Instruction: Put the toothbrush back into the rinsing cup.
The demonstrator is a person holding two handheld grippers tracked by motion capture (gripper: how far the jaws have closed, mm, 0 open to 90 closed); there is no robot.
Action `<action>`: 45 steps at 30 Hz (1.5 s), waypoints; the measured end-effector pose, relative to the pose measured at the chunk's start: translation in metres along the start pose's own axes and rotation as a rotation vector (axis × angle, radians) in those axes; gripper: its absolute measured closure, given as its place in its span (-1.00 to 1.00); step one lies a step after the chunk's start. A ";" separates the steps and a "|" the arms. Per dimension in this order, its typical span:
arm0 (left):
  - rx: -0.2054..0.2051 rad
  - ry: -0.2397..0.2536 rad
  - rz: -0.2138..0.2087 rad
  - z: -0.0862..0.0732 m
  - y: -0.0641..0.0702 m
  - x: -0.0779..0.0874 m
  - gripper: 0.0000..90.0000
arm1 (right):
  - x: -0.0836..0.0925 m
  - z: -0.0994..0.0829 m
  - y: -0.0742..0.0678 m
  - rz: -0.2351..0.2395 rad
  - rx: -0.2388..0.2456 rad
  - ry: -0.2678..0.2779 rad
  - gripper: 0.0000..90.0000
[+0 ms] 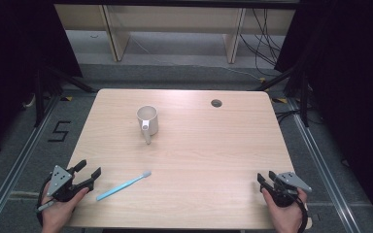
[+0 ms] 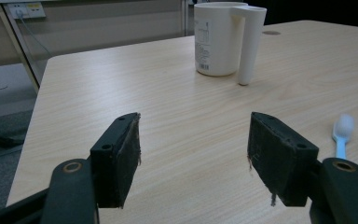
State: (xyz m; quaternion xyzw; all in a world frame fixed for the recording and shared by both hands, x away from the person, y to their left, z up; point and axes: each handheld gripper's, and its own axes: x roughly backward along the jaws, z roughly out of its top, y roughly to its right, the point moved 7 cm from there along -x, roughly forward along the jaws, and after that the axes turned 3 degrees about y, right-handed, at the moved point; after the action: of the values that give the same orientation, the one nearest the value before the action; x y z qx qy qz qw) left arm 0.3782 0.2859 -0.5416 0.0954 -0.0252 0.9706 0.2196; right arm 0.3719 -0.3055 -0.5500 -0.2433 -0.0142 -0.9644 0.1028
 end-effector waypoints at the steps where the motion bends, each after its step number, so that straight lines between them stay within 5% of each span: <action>1: 0.000 0.000 0.000 0.000 0.000 0.000 -0.26 | 0.000 0.000 0.000 0.000 0.000 0.000 0.16; 5: -0.015 -0.036 -0.016 0.007 0.001 -0.001 -0.24 | 0.000 -0.001 -0.001 0.015 -0.024 -0.033 0.16; 10: -0.055 -0.130 -0.083 0.019 0.011 0.001 -0.15 | -0.001 -0.003 -0.003 0.019 -0.015 -0.061 0.15; 11: -0.066 -0.161 -0.109 0.021 0.014 -0.001 -0.15 | -0.004 -0.002 -0.001 0.024 0.026 -0.059 0.15; 13: -0.120 -0.218 -0.153 0.027 0.018 -0.003 -0.16 | -0.002 -0.003 -0.005 0.032 0.004 -0.083 0.14; 16: -0.140 -0.248 -0.177 0.031 0.020 -0.003 -0.17 | -0.003 -0.004 -0.005 0.019 0.011 -0.089 0.14; 18: -0.149 -0.283 -0.199 0.036 0.023 -0.003 -0.18 | -0.003 -0.004 -0.007 0.028 -0.032 -0.091 0.14; 21: -0.150 -0.314 -0.207 0.037 0.026 -0.003 -0.18 | -0.002 -0.004 -0.007 0.033 -0.035 -0.102 0.14; 22: -0.146 -0.327 -0.209 0.038 0.027 -0.002 -0.18 | -0.003 -0.003 -0.003 0.037 0.008 -0.090 0.14; 25: -0.160 -0.375 -0.226 0.039 0.029 -0.002 -0.17 | -0.005 -0.005 0.000 0.014 0.020 -0.098 0.13; 30: -0.198 -0.416 -0.246 0.040 0.030 -0.003 -0.16 | -0.004 -0.005 -0.001 0.024 0.005 -0.102 0.12; 32: -0.184 -0.416 -0.244 0.041 0.032 -0.004 -0.15 | -0.002 -0.006 -0.005 0.023 -0.045 -0.121 0.12; 38: -0.193 -0.492 -0.293 0.042 0.033 -0.005 -0.15 | -0.005 -0.004 -0.002 0.029 0.009 -0.102 0.12; 44: -0.228 -0.562 -0.310 0.044 0.036 -0.008 -0.17 | -0.004 -0.006 -0.005 0.033 -0.029 -0.135 0.11; 45: -0.238 -0.574 -0.316 0.044 0.036 -0.008 -0.17 | -0.005 -0.005 -0.003 0.034 0.004 -0.121 0.11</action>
State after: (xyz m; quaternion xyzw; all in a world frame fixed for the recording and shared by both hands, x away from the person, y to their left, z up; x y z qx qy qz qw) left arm 0.3774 0.2458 -0.5002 0.3410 -0.1839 0.8484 0.3609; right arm 0.3734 -0.3025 -0.5571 -0.3012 -0.0182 -0.9460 0.1186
